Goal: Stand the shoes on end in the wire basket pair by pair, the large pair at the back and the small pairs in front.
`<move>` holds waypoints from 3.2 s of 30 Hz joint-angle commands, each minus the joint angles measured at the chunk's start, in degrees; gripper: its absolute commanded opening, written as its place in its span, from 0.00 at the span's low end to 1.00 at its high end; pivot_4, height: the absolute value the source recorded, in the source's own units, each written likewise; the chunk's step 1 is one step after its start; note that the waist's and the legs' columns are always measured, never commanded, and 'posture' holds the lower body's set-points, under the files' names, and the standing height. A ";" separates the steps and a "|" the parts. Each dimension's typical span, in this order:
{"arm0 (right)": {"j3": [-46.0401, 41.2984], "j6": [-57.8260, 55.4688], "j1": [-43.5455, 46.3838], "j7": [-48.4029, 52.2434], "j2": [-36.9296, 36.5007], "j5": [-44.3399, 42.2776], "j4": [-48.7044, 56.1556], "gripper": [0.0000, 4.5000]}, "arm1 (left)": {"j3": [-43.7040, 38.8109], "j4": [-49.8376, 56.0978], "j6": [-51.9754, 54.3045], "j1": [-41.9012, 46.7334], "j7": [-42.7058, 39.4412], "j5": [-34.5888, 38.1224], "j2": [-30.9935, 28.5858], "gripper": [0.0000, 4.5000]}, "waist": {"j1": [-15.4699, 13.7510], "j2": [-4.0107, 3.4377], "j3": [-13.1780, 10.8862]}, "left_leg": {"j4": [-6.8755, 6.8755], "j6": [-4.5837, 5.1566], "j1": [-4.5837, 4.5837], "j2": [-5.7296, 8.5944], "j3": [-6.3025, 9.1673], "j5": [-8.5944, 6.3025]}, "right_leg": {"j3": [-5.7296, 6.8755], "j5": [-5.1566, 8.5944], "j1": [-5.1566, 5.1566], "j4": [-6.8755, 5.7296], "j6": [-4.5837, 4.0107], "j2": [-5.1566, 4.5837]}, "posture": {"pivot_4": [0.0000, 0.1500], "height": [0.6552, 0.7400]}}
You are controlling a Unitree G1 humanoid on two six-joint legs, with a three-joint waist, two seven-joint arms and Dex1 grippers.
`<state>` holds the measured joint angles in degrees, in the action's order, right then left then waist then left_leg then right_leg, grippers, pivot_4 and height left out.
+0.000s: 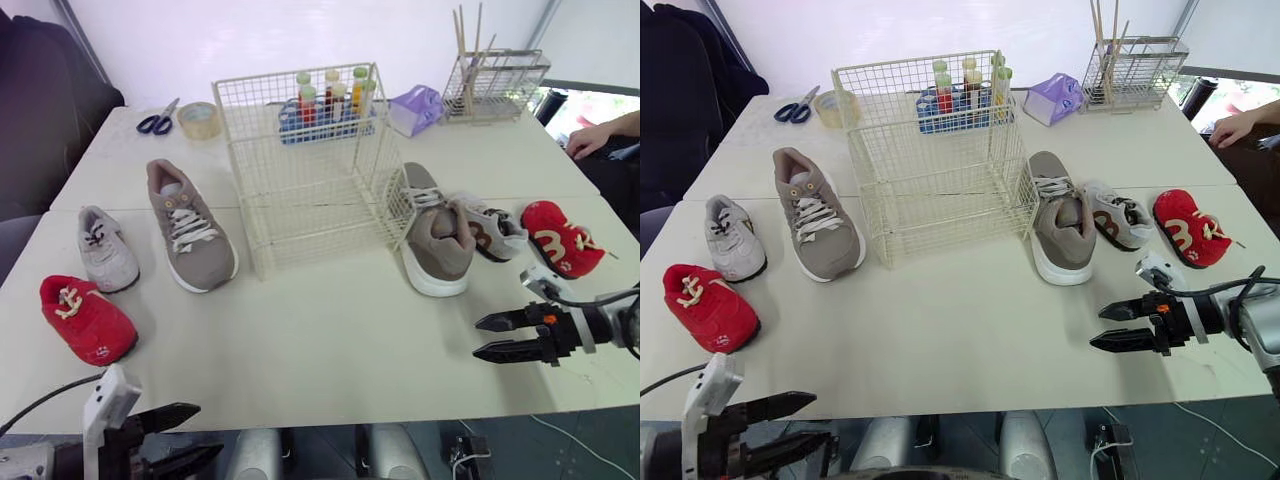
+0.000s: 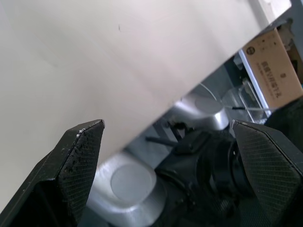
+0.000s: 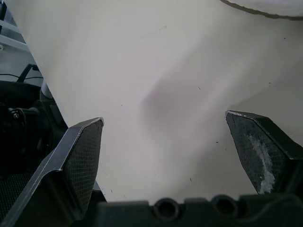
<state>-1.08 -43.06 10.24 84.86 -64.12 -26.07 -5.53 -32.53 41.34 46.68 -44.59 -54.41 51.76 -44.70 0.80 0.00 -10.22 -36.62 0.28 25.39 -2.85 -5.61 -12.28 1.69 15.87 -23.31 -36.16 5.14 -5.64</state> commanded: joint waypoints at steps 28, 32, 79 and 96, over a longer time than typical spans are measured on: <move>-8.95 3.39 2.51 -8.84 -3.73 0.24 1.78 0.99 | 4.65 -0.77 7.55 16.34 8.08 8.65 -3.98 1.00 | -0.02 -0.05 -0.01 | -0.26 0.15 0.01 0.01 -0.04 -0.08 | -0.01 -0.01 0.13 -0.03 0.00 -0.01 | 1.00 1.00; -7.61 0.39 22.55 -5.90 -6.79 -3.07 1.37 0.99 | 0.68 -4.80 10.77 26.97 7.01 19.19 -10.04 1.00 | 0.36 -0.38 -0.06 | -0.36 0.16 0.02 -0.07 -0.20 -0.09 | -0.01 -0.11 -0.02 -0.13 -0.15 -0.07 | 1.00 1.00; 35.33 27.48 61.83 7.64 19.76 14.99 -17.05 0.01 | -4.18 -5.75 9.46 46.84 7.99 22.43 -18.83 1.00 | 1.13 0.24 -0.13 | -0.52 -0.70 0.96 -0.25 -0.45 0.30 | 0.16 -0.23 -1.13 -1.39 0.57 0.34 | 1.00 1.00; 24.15 -16.02 44.62 -16.89 21.39 13.79 26.48 0.01 | -2.10 -6.24 9.00 46.58 8.49 20.95 -18.16 1.00 | 1.44 0.31 -0.08 | -0.58 -0.53 0.91 -0.30 -0.40 0.20 | 0.18 -0.23 -1.15 -1.59 0.56 0.38 | 1.00 1.00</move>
<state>26.75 -55.22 54.39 71.91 -43.31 -12.03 18.16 -34.40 34.89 56.85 1.91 -45.87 72.90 -62.96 2.24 0.31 -10.30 -37.20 -0.25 26.29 -3.16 -5.99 -12.07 1.87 15.64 -24.48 -37.80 5.69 -5.25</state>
